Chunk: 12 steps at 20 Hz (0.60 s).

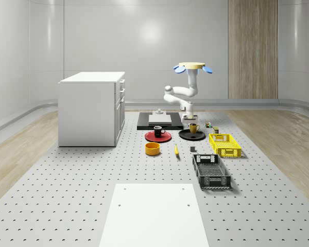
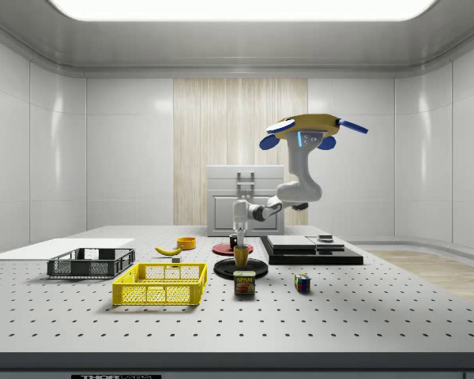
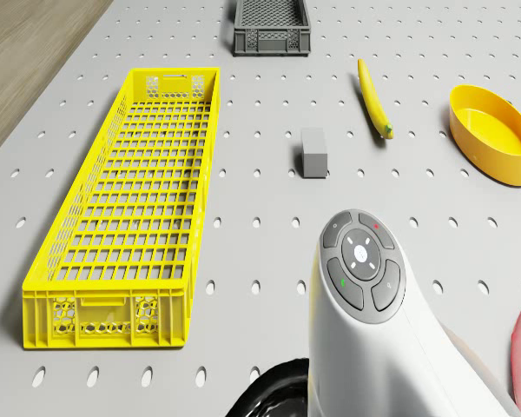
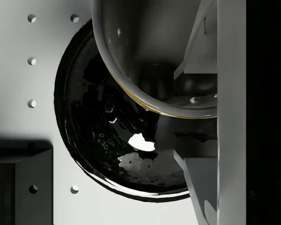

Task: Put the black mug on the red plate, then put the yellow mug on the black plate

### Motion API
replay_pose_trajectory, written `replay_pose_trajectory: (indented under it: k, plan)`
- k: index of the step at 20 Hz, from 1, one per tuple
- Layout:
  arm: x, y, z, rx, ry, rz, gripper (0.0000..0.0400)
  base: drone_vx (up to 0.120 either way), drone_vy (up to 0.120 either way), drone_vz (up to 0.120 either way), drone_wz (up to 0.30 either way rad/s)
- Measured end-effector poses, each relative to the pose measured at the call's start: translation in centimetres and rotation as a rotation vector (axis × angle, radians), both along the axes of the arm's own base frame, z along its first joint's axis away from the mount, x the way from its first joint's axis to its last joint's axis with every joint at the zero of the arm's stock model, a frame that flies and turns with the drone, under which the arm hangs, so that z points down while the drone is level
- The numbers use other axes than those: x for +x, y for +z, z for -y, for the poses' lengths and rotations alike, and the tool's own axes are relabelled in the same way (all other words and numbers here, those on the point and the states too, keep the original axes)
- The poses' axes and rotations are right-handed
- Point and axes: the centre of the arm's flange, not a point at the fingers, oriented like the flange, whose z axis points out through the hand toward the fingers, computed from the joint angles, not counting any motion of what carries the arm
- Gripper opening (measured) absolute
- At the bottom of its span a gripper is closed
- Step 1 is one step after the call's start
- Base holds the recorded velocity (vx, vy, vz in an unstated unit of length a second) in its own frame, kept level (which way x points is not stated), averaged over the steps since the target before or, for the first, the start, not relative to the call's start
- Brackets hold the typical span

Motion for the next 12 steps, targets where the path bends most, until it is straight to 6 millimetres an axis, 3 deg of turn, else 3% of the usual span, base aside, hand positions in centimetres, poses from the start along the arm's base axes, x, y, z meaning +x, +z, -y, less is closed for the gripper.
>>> replay_pose_trajectory:
  k: [3,5,7,12]
  plan:
    - [0.0,1.0,0.0,0.000,0.000,0.000,0.0110,0.000,0.000,0.000,0.000]
    - [0.0,1.4,0.0,0.000,0.000,0.000,0.0224,0.000,0.000,0.000,0.000]
    - [0.0,1.4,0.0,0.000,0.000,0.000,0.0293,0.000,0.000,0.000,0.000]
    - [0.0,0.0,0.0,0.000,0.000,0.000,0.0369,0.000,0.000,0.000,0.000]
